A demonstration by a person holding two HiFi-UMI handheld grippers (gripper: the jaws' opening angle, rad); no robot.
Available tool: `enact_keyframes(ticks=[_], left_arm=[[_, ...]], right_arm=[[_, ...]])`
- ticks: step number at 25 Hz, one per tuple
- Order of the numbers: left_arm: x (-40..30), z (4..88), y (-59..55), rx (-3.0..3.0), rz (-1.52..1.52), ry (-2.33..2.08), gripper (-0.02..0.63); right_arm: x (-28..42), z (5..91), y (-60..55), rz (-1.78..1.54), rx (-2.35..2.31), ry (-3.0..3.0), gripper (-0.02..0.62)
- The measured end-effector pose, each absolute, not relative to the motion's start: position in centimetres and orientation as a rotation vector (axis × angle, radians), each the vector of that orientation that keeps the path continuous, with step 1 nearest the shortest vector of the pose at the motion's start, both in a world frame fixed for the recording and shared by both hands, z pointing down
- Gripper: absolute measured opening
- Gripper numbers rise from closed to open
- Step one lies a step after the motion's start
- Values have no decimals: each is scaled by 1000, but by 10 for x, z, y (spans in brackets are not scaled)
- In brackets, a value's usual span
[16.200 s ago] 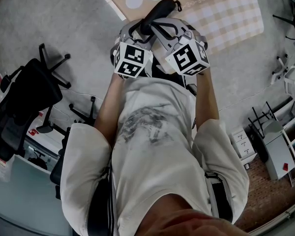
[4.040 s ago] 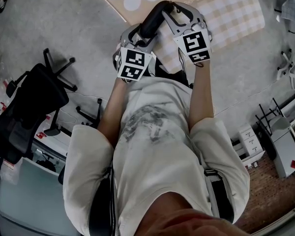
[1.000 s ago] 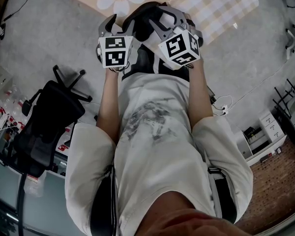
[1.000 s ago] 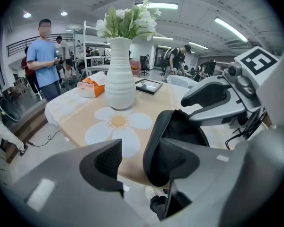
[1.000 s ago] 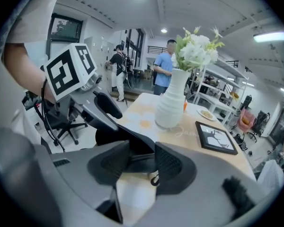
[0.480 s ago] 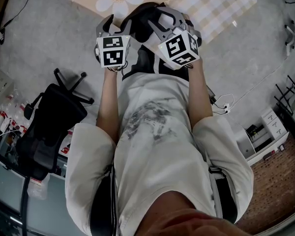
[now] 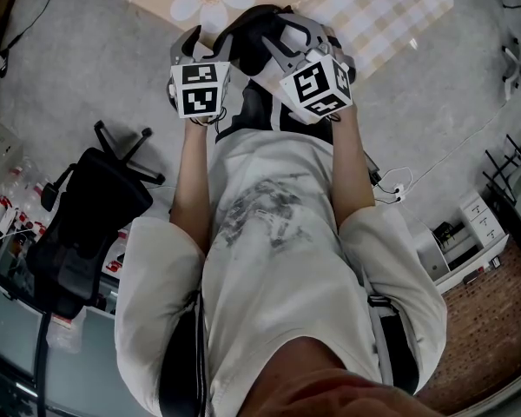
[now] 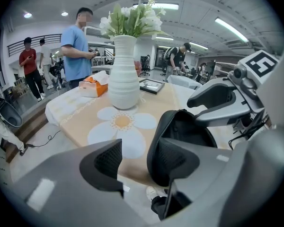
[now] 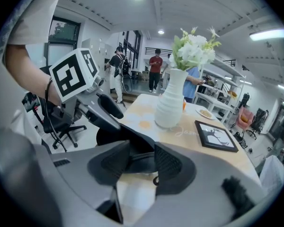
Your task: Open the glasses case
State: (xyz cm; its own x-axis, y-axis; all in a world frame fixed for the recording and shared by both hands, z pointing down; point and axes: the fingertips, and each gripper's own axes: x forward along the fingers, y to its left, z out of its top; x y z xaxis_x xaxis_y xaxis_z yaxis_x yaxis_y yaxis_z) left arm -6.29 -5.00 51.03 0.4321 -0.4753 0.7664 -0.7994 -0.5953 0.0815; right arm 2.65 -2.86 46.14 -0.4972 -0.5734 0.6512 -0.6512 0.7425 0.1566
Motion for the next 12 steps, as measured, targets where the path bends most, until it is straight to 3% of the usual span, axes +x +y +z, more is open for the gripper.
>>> enact_keyframes(ticks=[12], left_arm=[[-63,512,-51,2251,996,-1073,252]], right_arm=[[26,463,-29,156,917,-2231,176]])
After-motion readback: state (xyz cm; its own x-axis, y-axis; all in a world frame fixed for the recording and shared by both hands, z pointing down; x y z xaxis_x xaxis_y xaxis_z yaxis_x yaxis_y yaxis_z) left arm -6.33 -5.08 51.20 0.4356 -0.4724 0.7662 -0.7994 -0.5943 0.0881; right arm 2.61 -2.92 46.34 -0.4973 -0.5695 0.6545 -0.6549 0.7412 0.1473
